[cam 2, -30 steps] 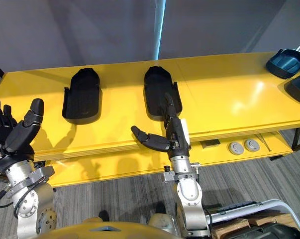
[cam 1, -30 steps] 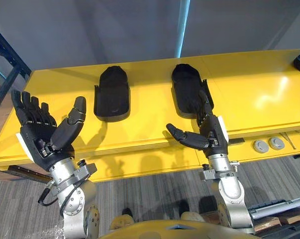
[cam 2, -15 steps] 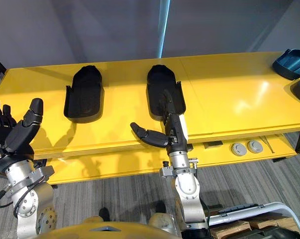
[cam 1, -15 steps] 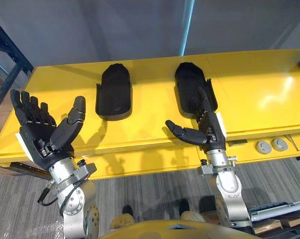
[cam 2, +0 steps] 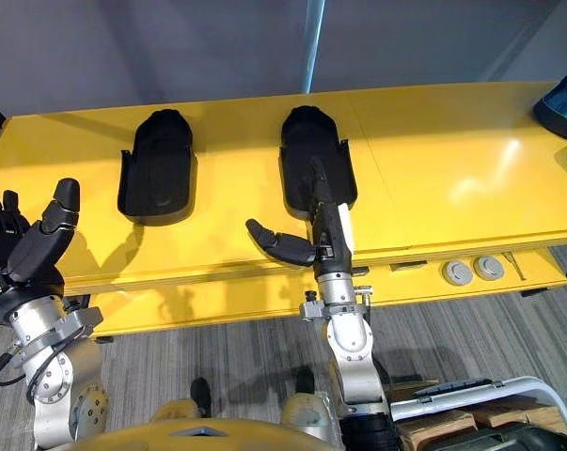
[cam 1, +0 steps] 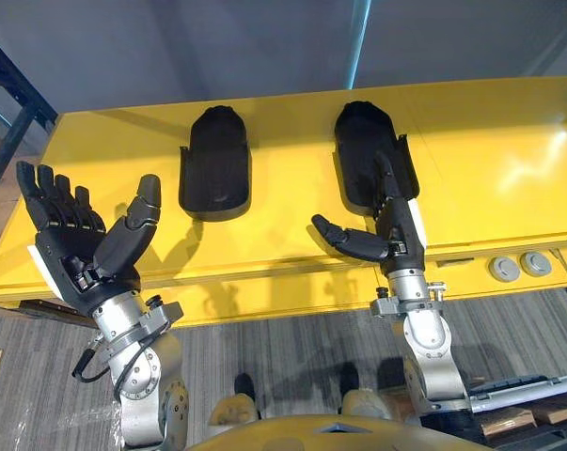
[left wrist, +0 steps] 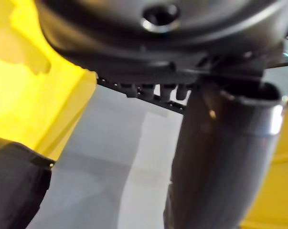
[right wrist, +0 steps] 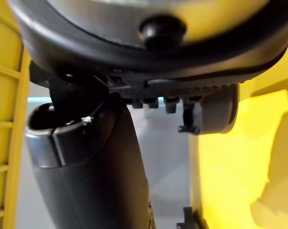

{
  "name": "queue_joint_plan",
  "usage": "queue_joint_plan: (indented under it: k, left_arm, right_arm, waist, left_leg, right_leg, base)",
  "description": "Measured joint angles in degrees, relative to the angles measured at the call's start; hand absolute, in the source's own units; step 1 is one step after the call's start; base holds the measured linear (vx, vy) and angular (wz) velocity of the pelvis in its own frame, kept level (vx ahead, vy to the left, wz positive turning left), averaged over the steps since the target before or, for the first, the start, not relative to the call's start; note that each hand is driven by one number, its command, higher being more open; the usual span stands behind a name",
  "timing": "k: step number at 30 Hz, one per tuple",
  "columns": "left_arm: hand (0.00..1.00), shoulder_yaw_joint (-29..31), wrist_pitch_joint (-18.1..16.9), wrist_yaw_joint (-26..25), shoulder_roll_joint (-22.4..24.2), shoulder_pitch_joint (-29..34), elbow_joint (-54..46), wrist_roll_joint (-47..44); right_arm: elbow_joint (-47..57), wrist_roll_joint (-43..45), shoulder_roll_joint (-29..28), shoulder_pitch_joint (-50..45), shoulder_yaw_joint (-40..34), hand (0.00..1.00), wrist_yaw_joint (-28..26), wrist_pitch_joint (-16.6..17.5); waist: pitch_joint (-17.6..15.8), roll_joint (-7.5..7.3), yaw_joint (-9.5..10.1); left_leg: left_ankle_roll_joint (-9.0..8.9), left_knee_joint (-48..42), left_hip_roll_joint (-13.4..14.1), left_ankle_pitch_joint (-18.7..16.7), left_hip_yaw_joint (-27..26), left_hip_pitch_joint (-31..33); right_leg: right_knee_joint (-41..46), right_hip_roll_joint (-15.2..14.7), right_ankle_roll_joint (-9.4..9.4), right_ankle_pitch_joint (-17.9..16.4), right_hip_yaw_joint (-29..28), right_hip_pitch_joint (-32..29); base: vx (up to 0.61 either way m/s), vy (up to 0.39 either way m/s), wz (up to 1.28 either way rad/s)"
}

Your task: Walk over and take three plastic housings, then place them on the shelf

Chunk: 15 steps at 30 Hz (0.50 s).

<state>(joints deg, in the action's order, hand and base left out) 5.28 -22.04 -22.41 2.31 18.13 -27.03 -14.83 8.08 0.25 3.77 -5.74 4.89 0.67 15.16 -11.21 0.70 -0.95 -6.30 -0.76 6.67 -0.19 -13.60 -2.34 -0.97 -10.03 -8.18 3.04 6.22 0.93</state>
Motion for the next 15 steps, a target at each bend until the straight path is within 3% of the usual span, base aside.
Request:
queue_joint_plan:
  k: [15]
  left_arm:
    - [1.00,0.0,0.0,-1.0,0.0,-0.4,0.0,0.1]
  right_arm:
    - [-1.7,-2.0,0.0,3.9,-1.2,1.00,0.9,0.0]
  waist:
    - [-1.7,0.07,0.68]
  left_leg:
    - [-0.04,1.0,-0.1,0.9,1.0,0.1]
  right_leg:
    - [0.4,0.0,0.35,-0.3,1.2,-0.1]
  base:
    - [0.00,-0.001,0.03]
